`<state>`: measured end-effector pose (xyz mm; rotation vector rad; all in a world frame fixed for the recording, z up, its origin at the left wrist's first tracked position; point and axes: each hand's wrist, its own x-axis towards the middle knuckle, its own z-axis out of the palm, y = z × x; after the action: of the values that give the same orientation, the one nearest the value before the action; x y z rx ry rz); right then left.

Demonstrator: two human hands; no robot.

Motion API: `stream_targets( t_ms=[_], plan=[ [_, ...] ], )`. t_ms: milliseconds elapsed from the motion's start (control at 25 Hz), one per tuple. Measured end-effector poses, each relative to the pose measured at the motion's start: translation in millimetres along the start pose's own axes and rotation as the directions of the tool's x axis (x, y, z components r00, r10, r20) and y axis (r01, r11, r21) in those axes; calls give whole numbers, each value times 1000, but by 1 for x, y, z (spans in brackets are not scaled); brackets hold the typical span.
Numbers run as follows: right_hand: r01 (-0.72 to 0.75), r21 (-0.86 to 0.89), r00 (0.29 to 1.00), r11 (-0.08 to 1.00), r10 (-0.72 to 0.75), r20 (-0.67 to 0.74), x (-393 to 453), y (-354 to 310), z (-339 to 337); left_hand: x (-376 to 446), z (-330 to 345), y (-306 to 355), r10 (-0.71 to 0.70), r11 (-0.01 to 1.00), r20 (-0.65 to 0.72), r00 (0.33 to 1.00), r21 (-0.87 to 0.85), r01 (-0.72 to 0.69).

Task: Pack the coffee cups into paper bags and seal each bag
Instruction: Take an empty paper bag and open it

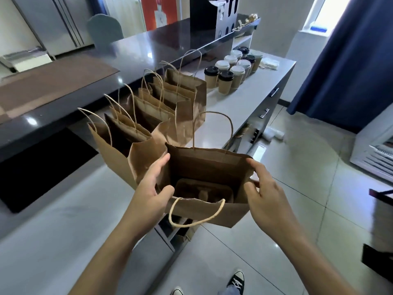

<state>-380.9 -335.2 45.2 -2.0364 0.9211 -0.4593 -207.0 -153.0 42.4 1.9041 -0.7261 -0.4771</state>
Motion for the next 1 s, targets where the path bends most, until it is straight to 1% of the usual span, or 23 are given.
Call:
stream_targets(
  t_ms=[200,440,520,720,1000],
  plan=[
    [-38,-4,998,999,37,-45,23,34,-39,32,49,20,7,1000,57,998,-3,-7],
    [-87,-11,989,996,85,-123,52,81,-97,68,124,51,27,999,132,991,-32,-23],
    [-100,-18,986,995,97,-139,60,96,-114,78,147,60,39,999,131,991,-38,-34],
    [-129,-7,979,992,127,-157,77,126,-158,96,201,81,89,996,78,993,-38,-86],
    [-183,48,961,982,189,-201,106,155,-199,130,250,102,98,995,138,986,-30,-95]
  ],
)
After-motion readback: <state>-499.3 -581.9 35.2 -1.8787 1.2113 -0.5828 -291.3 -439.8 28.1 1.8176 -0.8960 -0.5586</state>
